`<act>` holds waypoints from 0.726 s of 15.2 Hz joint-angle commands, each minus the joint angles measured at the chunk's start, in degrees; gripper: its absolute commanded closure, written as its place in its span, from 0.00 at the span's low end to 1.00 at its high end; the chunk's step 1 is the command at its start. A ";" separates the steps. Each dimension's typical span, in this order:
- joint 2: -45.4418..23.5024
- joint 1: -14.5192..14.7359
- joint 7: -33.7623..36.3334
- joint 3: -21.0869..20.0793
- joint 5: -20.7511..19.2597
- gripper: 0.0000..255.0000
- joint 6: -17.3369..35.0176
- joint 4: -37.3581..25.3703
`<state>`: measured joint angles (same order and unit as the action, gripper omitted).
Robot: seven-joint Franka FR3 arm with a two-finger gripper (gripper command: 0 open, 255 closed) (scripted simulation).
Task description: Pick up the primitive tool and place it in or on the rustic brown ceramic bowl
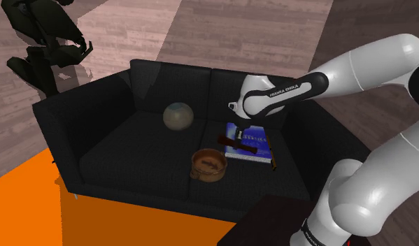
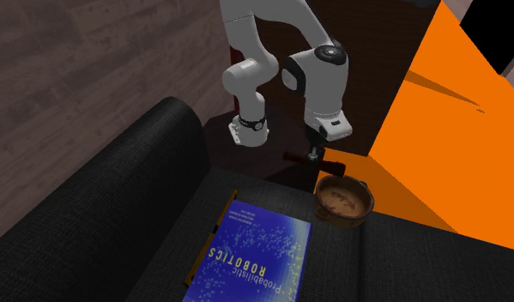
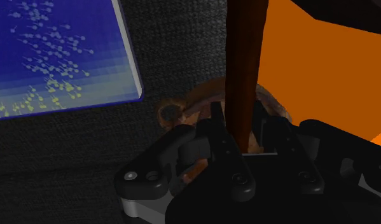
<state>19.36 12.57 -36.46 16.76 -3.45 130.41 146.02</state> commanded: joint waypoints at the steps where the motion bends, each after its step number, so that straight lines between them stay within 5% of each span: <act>1: -2.97 1.44 1.44 -1.07 1.34 1.00 -0.02 -2.97; 8: -15.83 5.49 5.62 -4.29 5.54 1.00 -0.97 -16.58; 11: -17.07 5.49 5.24 -4.26 5.98 1.00 1.34 -15.47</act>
<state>3.10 18.01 -31.11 12.50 2.25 130.73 130.35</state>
